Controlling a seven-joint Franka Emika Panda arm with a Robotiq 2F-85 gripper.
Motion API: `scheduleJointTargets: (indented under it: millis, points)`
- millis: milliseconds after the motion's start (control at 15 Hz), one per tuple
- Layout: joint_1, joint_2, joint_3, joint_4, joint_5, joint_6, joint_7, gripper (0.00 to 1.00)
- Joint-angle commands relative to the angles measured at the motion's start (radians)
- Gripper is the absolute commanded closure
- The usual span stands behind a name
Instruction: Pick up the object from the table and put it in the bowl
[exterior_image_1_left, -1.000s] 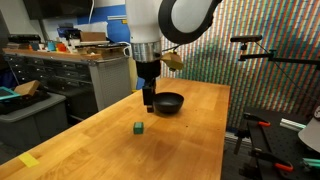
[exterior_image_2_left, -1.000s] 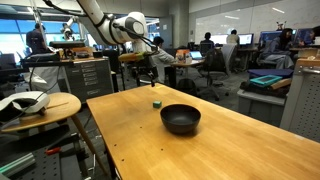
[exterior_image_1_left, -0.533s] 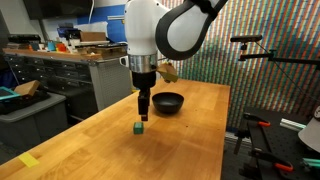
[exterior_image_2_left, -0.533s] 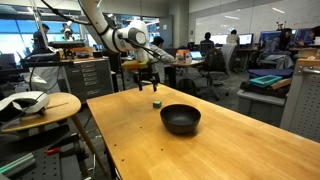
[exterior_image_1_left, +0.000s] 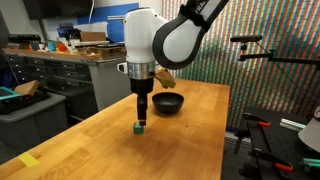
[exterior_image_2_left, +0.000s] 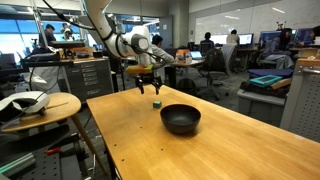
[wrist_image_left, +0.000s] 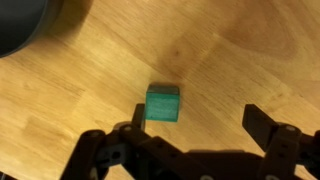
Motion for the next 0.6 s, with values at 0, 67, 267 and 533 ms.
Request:
scheduleJointTargets:
  millis: [0, 67, 267, 533]
  points:
    - [-0.020, 0.058, 0.004, 0.051, 0.027, 0.025, -0.062, 0.00]
    - [-0.026, 0.070, 0.004, 0.059, 0.031, 0.032, -0.068, 0.00]
    - [-0.046, 0.101, 0.010, 0.086, 0.048, 0.045, -0.093, 0.00]
    - [-0.075, 0.135, 0.020, 0.126, 0.088, 0.038, -0.137, 0.00]
